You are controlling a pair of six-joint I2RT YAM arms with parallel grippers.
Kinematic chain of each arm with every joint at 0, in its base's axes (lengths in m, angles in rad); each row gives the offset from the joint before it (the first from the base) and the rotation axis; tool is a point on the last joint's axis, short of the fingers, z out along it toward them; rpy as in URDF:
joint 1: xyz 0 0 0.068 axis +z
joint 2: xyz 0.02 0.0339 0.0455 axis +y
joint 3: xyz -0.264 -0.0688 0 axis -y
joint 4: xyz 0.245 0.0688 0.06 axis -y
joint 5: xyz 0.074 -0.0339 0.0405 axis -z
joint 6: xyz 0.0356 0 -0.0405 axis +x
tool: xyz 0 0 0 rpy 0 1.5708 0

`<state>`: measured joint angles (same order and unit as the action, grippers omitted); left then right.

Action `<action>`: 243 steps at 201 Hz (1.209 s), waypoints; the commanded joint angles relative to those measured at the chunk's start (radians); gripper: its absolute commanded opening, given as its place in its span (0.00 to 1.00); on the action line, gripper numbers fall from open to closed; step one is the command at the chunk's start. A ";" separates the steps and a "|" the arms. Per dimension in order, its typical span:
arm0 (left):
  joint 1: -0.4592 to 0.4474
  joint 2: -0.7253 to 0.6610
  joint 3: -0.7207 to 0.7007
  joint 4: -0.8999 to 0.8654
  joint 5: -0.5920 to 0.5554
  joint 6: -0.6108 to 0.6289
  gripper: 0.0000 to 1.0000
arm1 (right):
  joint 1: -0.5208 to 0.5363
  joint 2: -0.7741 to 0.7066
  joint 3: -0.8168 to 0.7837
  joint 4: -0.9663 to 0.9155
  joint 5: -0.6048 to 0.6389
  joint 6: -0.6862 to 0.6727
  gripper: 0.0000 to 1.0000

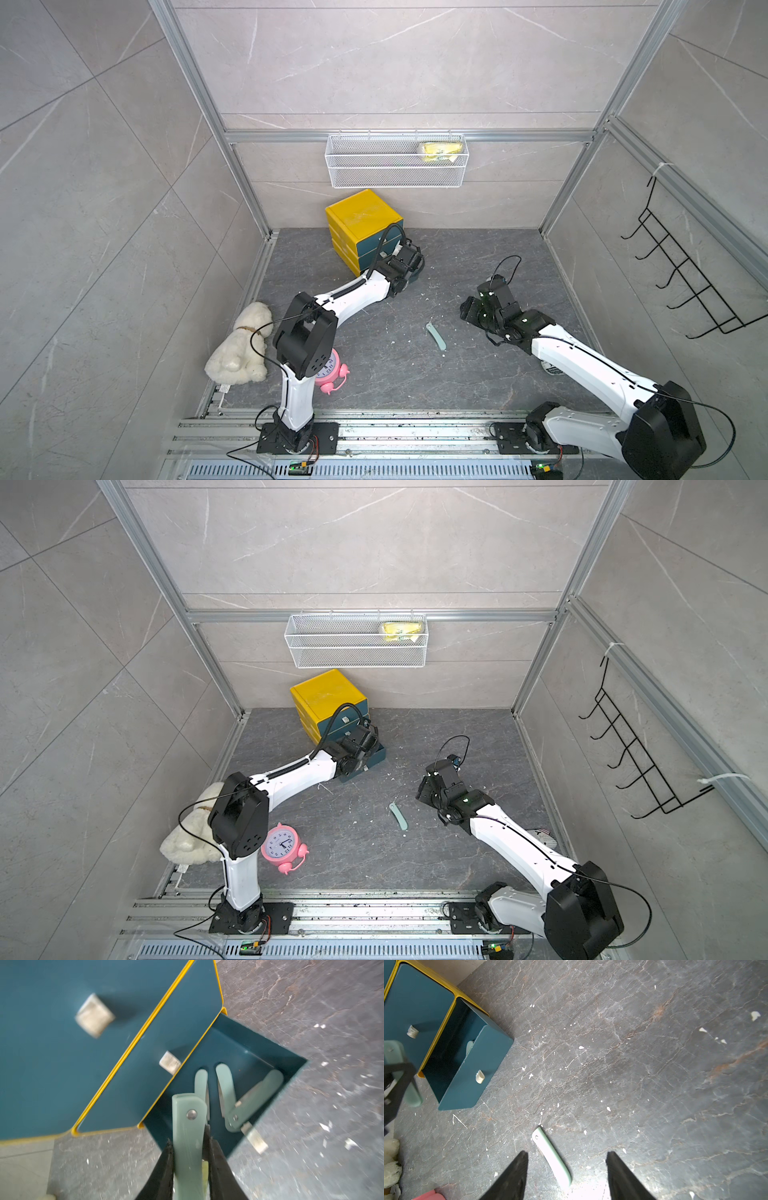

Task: Place the fruit knives into the drawer by color
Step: Place the fruit knife in the drawer.

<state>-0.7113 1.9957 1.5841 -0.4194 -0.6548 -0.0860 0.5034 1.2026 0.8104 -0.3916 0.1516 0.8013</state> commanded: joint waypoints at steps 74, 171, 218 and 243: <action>0.048 0.153 0.174 -0.084 0.042 -0.011 0.60 | -0.003 -0.006 -0.021 -0.005 -0.056 -0.028 0.64; 0.029 -0.271 -0.066 -0.035 0.340 -0.217 0.90 | 0.041 0.141 0.016 0.012 -0.184 -0.159 0.64; 0.019 -0.507 -0.341 0.048 0.435 -0.327 0.99 | 0.198 0.302 0.110 -0.054 -0.026 -0.231 0.62; 0.016 -0.627 -0.496 0.082 0.447 -0.381 0.99 | 0.241 0.367 0.138 -0.058 0.012 -0.241 0.62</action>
<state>-0.6914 1.4506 1.2060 -0.3775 -0.2546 -0.3775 0.7128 1.5188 0.9085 -0.4053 0.0799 0.6025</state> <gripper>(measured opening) 0.994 0.618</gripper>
